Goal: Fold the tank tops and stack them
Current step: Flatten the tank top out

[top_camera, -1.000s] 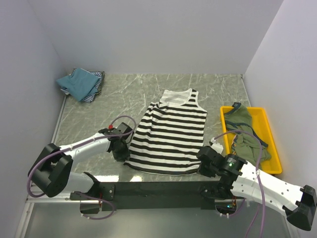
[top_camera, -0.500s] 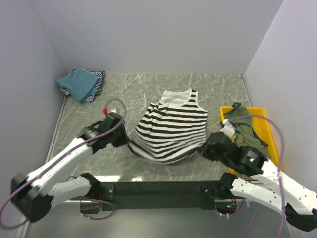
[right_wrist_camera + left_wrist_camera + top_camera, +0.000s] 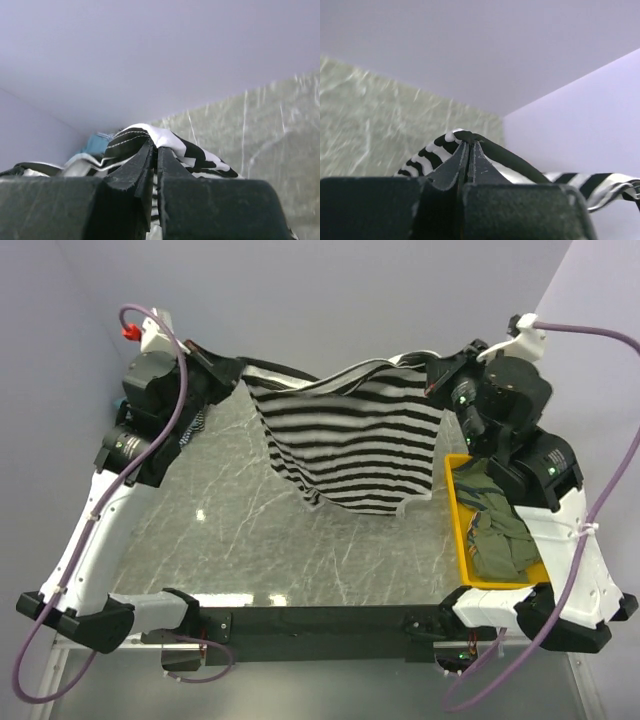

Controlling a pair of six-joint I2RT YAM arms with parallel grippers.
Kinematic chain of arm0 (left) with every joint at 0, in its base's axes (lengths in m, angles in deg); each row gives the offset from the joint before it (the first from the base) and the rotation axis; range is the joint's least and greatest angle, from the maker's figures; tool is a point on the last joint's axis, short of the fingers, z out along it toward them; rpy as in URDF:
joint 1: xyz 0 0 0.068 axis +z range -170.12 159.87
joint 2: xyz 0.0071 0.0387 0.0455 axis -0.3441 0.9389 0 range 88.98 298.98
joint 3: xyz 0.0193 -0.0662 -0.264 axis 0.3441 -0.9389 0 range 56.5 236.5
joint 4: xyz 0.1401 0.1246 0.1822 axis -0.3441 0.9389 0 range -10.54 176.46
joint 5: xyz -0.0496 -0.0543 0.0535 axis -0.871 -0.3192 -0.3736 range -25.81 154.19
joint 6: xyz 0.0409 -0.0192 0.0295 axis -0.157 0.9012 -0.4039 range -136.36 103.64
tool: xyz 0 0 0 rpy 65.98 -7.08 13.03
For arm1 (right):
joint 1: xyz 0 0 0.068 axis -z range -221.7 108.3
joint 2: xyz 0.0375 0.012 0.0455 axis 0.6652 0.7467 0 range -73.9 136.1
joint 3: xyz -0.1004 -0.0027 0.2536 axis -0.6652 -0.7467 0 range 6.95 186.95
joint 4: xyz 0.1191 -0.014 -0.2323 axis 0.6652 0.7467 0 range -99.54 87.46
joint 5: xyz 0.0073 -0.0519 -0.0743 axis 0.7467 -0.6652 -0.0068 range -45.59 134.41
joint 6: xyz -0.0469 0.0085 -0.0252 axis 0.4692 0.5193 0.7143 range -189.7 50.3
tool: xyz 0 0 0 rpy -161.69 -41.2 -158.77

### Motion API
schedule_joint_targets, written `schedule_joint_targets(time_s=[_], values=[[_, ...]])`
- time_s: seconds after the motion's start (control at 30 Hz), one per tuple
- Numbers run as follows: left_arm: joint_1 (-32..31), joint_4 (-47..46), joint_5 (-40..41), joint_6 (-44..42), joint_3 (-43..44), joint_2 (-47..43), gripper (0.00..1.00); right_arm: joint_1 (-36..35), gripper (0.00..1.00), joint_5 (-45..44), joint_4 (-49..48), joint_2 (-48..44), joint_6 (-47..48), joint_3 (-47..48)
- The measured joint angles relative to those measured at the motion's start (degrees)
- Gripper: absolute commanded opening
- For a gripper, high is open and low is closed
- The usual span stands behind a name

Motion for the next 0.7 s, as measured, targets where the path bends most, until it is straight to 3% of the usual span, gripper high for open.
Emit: schedule_joint_targets(time_s=[0.1,0.3,0.4,0.53,0.7], values=[[0.0,-1.9,-0.1,-1.0,2.3,-0.3,0.01,0.1,0.00,0.3,-2.3,-0.5,3.7,2.2],[0.0,-3.6,-0.1,-1.5,2.1,-5.5,0.01,0.1,0.00,1.1,-5.2,-8.9,5.9,-4.8],[0.8,-4.1,-1.4,-1.3,4.5,-4.5,0.01,0.3,0.00,1.5,-5.4,-8.0,6.8,-2.0],[5.5,-8.2,-5.3,0.0,8.4,2.1,0.00,5.9,0.00,5.6,-7.2,0.0,7.7,6.0],[12.5,-14.0,-12.4,2.8,16.7,19.3,0.01,15.3,0.00,15.9,-9.4,17.7,7.7,19.1]])
